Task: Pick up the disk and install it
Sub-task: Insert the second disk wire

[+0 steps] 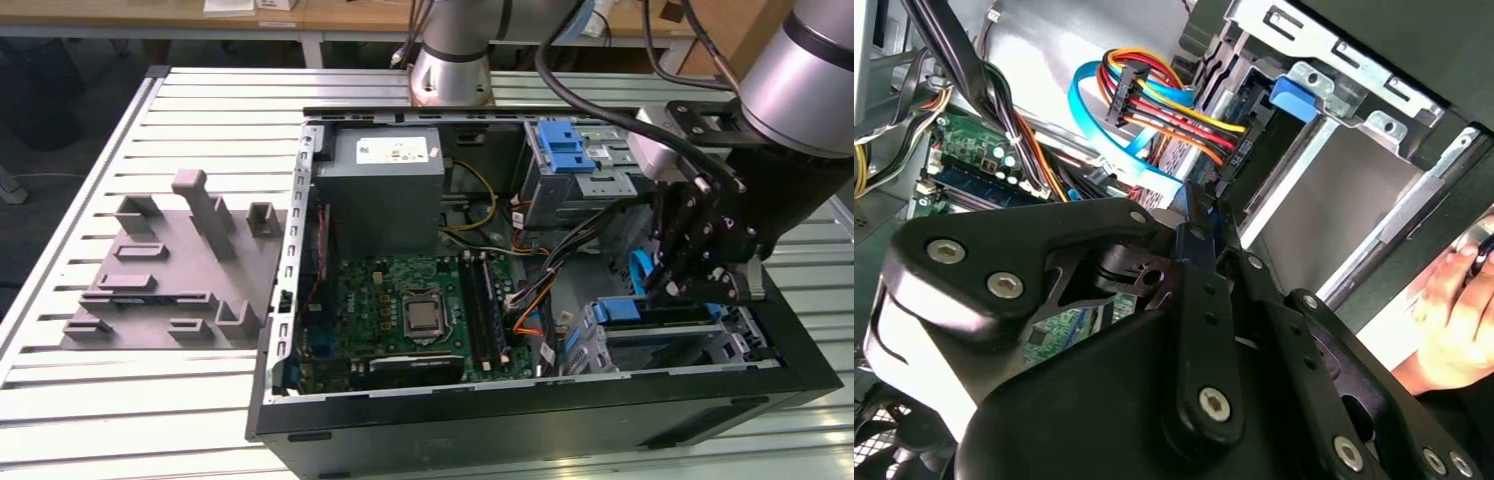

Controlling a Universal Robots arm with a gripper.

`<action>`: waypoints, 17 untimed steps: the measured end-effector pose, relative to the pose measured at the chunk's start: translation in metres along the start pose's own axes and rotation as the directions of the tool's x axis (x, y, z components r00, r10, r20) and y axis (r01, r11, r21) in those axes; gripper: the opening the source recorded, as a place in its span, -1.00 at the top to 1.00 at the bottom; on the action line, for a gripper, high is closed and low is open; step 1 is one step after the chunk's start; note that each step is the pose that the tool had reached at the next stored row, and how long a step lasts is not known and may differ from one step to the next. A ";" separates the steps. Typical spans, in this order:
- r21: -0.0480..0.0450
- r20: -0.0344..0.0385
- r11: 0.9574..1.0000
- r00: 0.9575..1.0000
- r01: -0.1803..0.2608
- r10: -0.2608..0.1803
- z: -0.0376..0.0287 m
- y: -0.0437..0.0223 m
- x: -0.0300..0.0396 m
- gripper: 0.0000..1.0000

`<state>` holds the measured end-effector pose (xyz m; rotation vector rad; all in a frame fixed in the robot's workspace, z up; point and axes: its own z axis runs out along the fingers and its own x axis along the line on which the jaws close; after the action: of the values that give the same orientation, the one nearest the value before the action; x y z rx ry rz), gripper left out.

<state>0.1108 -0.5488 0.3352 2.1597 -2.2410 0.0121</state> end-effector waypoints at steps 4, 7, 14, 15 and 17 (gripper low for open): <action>0.000 0.001 1.000 1.000 0.000 0.000 0.0002 -0.0012 0.0013 0.68; 0.000 0.003 1.000 1.000 0.000 0.000 0.0003 -0.0023 0.0016 0.68; 0.000 0.008 1.000 1.000 0.000 0.000 0.0011 -0.0044 0.0016 0.68; 0.000 0.008 1.000 1.000 0.000 0.000 0.0012 -0.0044 0.0016 0.68; 0.000 0.008 1.000 1.000 0.000 0.000 0.0016 -0.0045 0.0016 0.68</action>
<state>0.1152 -0.5506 0.3336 2.1637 -2.2453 0.0025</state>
